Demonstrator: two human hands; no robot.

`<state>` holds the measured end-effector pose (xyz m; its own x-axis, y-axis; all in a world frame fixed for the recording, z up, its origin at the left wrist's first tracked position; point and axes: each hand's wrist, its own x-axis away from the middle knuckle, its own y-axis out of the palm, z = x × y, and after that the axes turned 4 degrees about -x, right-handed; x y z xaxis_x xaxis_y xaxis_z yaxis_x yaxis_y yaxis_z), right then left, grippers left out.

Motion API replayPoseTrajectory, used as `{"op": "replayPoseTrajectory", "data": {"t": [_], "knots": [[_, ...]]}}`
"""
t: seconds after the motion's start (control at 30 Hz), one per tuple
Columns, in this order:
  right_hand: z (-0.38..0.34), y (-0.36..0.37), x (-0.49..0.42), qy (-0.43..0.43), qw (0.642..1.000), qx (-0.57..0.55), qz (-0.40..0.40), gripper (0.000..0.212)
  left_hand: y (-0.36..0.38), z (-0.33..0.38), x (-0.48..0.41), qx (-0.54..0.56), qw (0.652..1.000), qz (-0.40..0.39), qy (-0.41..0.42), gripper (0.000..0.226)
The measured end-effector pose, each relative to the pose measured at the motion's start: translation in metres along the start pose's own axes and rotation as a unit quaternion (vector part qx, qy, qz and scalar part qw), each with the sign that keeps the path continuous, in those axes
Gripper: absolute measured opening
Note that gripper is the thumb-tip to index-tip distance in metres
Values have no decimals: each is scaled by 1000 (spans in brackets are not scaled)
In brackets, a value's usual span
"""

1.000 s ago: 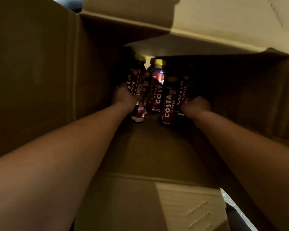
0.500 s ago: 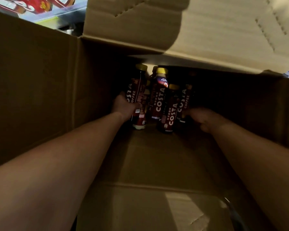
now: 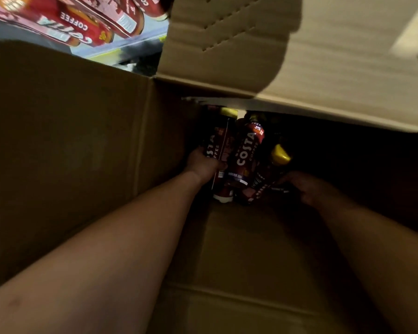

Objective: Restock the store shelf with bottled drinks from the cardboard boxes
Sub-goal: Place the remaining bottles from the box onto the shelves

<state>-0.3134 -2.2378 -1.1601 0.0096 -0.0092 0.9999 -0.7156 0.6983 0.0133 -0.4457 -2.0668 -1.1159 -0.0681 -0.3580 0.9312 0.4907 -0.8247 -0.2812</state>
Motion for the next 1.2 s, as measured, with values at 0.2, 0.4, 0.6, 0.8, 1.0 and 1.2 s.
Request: {"op": "replayPoseTrajectory", "data": {"t": [0.2,0.4,0.6,0.8,1.0,1.2], "knots": [[16,-3,22,37,999,-21,4,15,8,6,21,-67,997,21,23,66],[56,2,78,79,988,-128,32,11,18,-8,82,-99,994,-18,32,71],[70,13,164,35,985,-168,-2,16,33,-10,167,-44,995,-71,59,62],[67,8,254,-89,976,-196,-34,53,1,17,235,-52,986,-74,142,55],[63,20,332,-199,955,-201,-88,45,-32,37,318,-8,972,-80,222,44],[59,16,415,-279,942,-143,-123,46,-50,47,400,93,963,-106,231,57]]}}
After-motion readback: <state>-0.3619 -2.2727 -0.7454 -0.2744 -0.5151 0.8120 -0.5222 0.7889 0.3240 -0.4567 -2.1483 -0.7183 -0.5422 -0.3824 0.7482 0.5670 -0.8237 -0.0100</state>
